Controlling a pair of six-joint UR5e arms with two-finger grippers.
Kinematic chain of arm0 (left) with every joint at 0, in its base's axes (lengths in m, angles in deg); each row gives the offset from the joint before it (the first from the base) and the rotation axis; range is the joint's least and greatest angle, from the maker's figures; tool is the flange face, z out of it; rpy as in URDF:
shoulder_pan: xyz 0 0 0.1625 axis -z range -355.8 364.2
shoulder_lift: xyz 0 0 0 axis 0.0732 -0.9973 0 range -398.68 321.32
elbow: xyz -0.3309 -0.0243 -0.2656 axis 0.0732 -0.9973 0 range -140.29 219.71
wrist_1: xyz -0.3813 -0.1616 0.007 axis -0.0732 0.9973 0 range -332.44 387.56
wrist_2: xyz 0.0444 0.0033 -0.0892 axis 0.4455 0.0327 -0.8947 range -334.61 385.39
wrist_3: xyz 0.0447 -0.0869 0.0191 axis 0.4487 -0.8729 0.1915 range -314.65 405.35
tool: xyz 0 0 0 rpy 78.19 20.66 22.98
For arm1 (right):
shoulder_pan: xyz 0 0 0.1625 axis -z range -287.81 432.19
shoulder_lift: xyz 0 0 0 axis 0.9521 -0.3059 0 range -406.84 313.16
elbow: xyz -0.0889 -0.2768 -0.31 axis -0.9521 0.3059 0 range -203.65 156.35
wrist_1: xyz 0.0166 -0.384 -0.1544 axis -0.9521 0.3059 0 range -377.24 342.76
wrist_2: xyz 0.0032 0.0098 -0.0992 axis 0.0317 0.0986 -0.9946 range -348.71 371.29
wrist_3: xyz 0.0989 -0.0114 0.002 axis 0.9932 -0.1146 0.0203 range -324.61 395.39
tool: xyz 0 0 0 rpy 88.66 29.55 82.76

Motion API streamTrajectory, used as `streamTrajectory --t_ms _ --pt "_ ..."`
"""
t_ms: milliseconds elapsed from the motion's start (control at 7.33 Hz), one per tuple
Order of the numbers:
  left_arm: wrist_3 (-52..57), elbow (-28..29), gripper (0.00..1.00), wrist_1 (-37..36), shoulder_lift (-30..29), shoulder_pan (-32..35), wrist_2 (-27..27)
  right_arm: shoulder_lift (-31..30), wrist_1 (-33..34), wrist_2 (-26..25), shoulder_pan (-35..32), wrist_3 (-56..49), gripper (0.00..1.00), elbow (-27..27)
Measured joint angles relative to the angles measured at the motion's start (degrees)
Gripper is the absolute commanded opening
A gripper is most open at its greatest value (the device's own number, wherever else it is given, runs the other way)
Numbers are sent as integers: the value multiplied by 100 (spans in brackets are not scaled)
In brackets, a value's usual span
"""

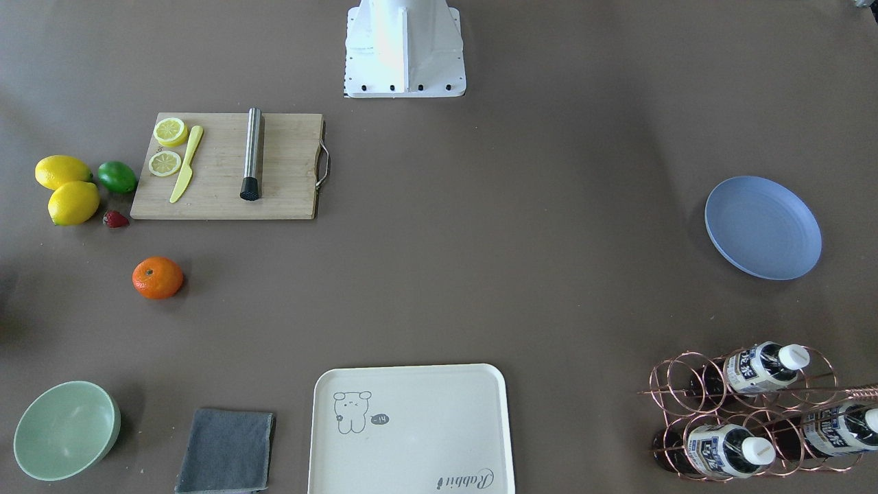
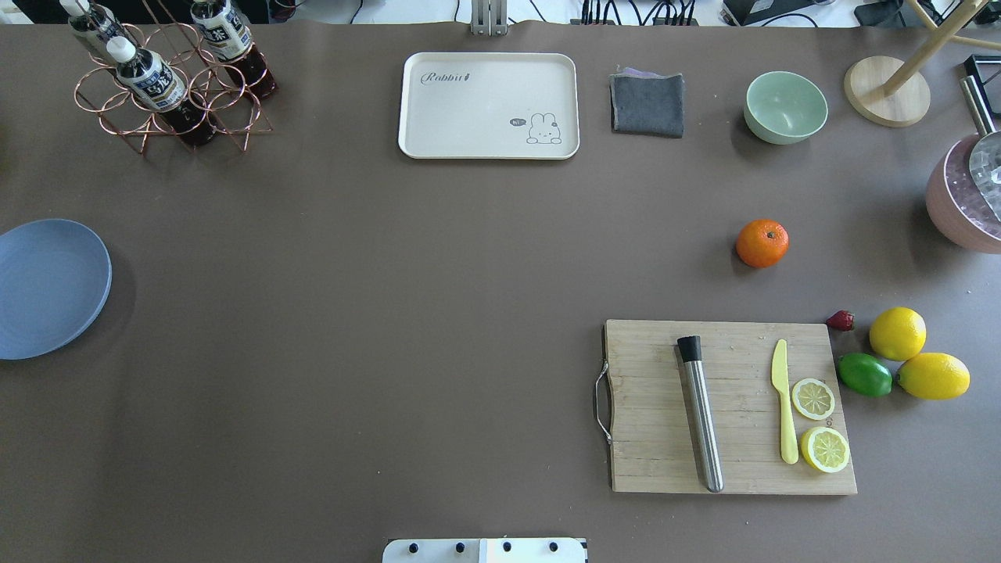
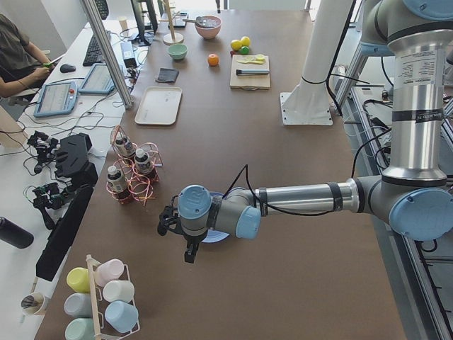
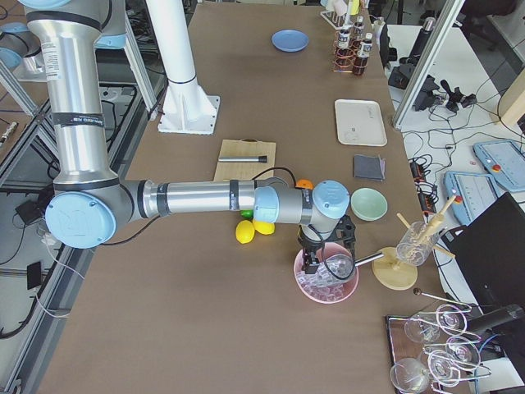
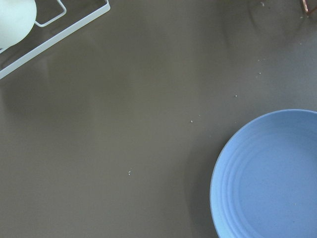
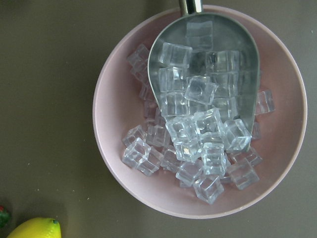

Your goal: Pick orange to plate

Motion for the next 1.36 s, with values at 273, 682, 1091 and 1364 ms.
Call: streamTrajectory --t_ms 273,682,1091,1364 --pt "10 -22 98 -260 -3 -7 31 -35 -289 4 25 6 100 46" --pt "23 -63 97 -369 17 -46 5 -61 -353 16 30 20 100 72" --pt "32 -98 97 -351 41 -170 -28 -162 -361 83 31 25 100 121" --pt "24 -334 98 -331 236 -321 -34 -242 -366 172 30 18 100 126"
